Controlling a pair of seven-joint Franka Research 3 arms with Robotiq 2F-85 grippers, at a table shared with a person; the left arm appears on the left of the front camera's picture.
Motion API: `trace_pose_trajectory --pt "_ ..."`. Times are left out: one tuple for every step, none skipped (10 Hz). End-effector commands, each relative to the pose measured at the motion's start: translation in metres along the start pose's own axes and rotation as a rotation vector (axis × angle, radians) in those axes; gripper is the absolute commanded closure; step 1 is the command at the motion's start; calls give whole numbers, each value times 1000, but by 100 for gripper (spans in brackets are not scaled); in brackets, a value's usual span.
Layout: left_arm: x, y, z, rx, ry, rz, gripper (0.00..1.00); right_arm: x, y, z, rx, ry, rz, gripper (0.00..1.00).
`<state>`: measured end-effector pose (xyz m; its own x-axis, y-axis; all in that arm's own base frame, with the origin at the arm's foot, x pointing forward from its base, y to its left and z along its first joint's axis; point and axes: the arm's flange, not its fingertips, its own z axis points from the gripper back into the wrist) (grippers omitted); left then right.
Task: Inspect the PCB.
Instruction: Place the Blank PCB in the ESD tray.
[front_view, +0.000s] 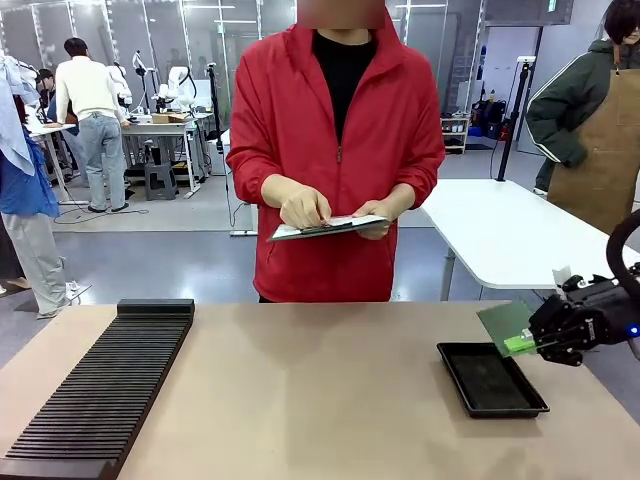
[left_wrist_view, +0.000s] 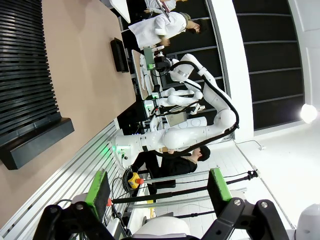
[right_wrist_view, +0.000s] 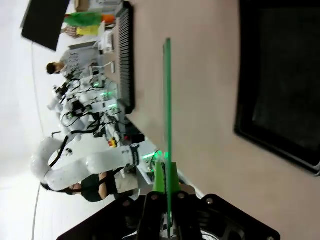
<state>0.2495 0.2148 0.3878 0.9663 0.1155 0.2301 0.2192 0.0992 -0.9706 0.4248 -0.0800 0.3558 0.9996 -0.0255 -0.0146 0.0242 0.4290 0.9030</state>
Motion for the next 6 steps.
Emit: trace_pose_trajectory --pt "-2 -3 -1 8 7 -1 0 17 -4 -17 -98 14 -20 97" --pt "-2 -3 -1 8 7 -1 0 25 -9 -26 -180 5 -32 97" --pt "-2 -3 -1 8 7 -1 0 32 -11 -33 -198 -4 -29 97" --pt "-2 -3 -1 8 7 -1 0 35 -11 -39 -243 -13 -27 97" --pt "-2 -3 -1 8 7 -1 0 38 -12 -45 -280 -20 -28 97" --pt "-2 -3 -1 8 7 -1 0 40 -13 -52 -327 -23 -27 97"
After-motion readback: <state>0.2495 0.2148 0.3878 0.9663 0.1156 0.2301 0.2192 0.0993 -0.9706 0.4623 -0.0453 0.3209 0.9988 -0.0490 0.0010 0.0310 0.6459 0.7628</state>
